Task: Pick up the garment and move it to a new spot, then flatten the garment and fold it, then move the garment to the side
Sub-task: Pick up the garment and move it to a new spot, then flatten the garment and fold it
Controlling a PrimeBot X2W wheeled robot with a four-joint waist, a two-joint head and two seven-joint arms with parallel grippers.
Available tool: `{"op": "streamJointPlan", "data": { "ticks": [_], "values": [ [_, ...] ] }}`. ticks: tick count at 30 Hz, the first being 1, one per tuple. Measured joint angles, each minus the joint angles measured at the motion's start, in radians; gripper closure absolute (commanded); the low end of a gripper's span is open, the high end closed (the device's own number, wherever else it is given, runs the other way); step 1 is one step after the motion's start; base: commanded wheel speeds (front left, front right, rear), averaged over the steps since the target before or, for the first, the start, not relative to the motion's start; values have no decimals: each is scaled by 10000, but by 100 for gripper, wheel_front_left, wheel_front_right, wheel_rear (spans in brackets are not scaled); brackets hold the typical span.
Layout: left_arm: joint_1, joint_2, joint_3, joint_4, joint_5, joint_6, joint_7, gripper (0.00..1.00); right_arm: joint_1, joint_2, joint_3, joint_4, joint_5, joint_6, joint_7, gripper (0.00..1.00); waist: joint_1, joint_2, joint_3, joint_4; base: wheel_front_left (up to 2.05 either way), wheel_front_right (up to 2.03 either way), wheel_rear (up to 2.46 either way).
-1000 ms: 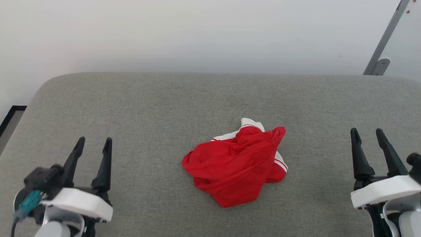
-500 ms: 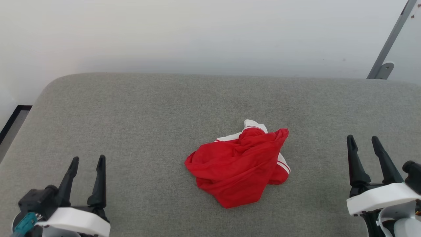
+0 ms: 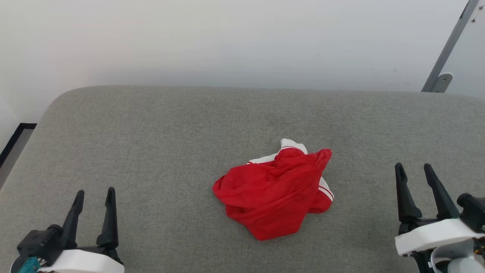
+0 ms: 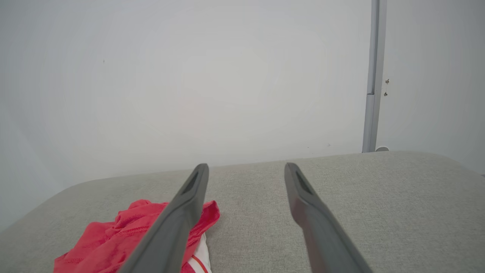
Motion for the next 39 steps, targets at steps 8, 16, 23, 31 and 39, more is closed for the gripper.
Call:
{"op": "streamJointPlan", "data": {
  "ticks": [8,16,23,31,39],
  "values": [
    [11,-311,337,150,332,-322,-2,0,120,119,-10,84,-92,0,-128,0,1,0,-2,35,0,0,0],
    [8,-550,520,192,545,-518,-2,0,154,142,44,165,-105,0,38,0,1,0,45,117,0,0,0],
    [-77,-779,617,144,723,-648,-2,0,21,0,523,234,-117,0,859,0,1,0,248,346,0,0,0],
    [-625,-1076,410,81,863,-780,-10,0,-1098,-658,2102,416,84,0,2690,0,0,0,915,846,0,0,0],
    [-1155,-1310,148,278,918,-848,-10,0,-2185,-1218,3396,932,182,0,4757,0,0,0,1550,1428,0,0,0]
  ]
}}
